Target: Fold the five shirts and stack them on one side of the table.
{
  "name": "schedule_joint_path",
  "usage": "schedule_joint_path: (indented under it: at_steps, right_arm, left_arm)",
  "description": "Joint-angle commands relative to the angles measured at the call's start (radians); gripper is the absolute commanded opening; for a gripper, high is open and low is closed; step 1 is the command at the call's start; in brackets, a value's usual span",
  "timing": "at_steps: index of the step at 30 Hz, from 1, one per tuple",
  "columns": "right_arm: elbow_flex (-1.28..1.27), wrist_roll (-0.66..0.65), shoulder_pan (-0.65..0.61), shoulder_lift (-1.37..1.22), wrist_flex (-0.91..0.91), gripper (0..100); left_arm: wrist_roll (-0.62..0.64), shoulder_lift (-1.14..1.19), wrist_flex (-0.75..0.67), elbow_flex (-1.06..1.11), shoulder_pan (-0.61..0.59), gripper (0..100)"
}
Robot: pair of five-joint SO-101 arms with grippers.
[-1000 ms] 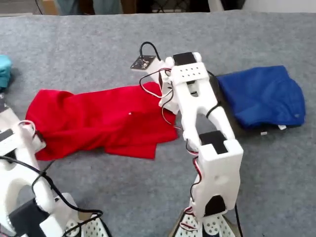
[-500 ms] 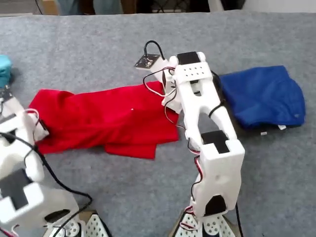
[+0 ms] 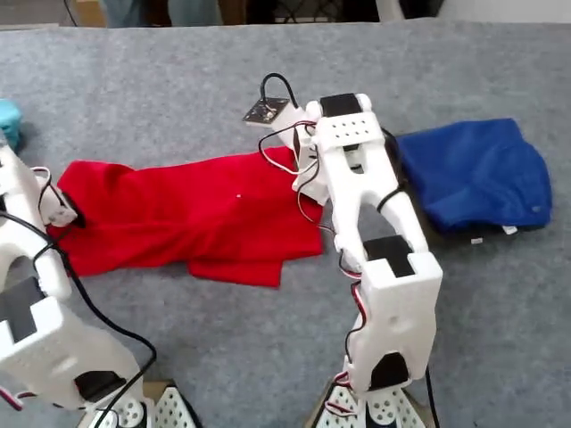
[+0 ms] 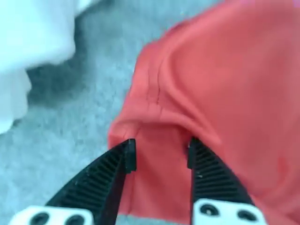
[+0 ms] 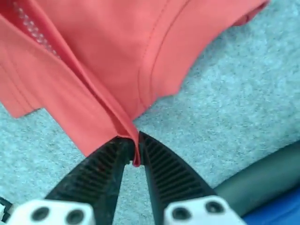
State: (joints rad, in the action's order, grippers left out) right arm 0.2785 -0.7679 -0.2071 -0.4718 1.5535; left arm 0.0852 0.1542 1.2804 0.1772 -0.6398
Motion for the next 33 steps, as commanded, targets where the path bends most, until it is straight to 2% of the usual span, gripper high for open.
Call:
schedule_joint_path:
  at_steps: [1,8,12,17,22,28,33]
  right_arm:
    - [0.002,-0.008,0.012,0.005,0.008,1.5]
    - [0.002,-0.009,0.009,0.004,0.006,1.5]
    - [0.002,-0.009,0.009,0.004,0.005,1.5]
    - [0.004,-0.009,0.009,-0.048,0.005,1.5]
    - [0.012,-0.009,0.009,-0.105,0.002,1.5]
    - [0.012,-0.009,0.008,-0.111,0.002,1.5]
    - [0.012,-0.009,0.008,-0.114,0.002,1.5]
  left_arm:
    - [0.012,-0.029,0.08,-0.094,-0.035,21]
    - [0.008,-0.196,0.253,-0.191,-0.142,21]
    - [0.008,-0.261,0.315,-0.048,-0.211,21]
    - [-0.003,-0.307,0.218,0.219,-0.242,21]
    - [-0.049,-0.351,0.124,0.34,-0.237,21]
    - [-0.023,-0.382,-0.018,0.444,-0.236,21]
    - [0.054,-0.443,-0.034,0.44,-0.225,21]
